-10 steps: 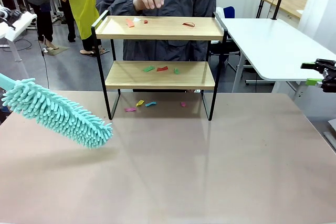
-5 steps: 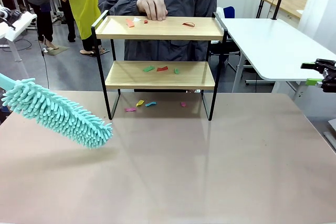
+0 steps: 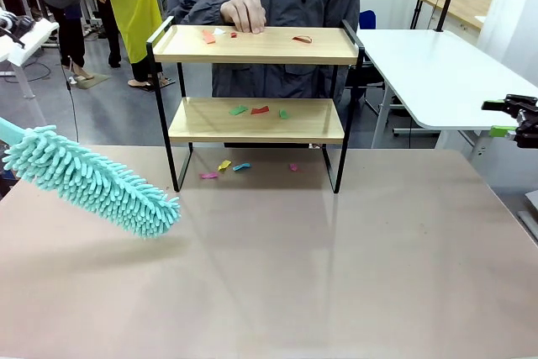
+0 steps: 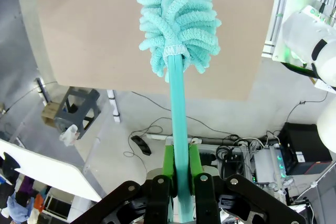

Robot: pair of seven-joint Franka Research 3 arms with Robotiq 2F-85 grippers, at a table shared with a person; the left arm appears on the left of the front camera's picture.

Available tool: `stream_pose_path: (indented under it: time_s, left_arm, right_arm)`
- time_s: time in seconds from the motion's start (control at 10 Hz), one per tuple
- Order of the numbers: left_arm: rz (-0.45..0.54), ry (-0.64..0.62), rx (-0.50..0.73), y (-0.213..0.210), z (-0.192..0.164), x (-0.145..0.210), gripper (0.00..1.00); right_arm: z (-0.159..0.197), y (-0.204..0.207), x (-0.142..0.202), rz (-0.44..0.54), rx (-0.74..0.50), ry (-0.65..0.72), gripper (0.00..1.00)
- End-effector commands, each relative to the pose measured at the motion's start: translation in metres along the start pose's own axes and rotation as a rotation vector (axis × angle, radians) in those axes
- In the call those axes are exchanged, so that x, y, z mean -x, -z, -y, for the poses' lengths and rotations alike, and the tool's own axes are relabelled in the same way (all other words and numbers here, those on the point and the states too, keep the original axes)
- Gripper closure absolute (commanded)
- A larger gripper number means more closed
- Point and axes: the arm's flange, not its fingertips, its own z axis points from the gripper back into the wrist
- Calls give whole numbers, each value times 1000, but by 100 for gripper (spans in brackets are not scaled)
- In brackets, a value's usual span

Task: Clean the shelf.
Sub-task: Clean the specific section of the Shelf indicated by the human with the Duster.

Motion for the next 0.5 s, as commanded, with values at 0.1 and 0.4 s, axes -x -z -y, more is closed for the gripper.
stream_pose_path:
  time_s: [0.1, 0.4]
  left_arm:
    - [-10, 0, 3, -3, 0, 3, 87]
    - [-10, 0, 3, -3, 0, 3, 87]
  right_arm:
    - [1, 1, -3, -2, 1, -5, 0]
    - [1, 1, -3, -2, 1, -5, 0]
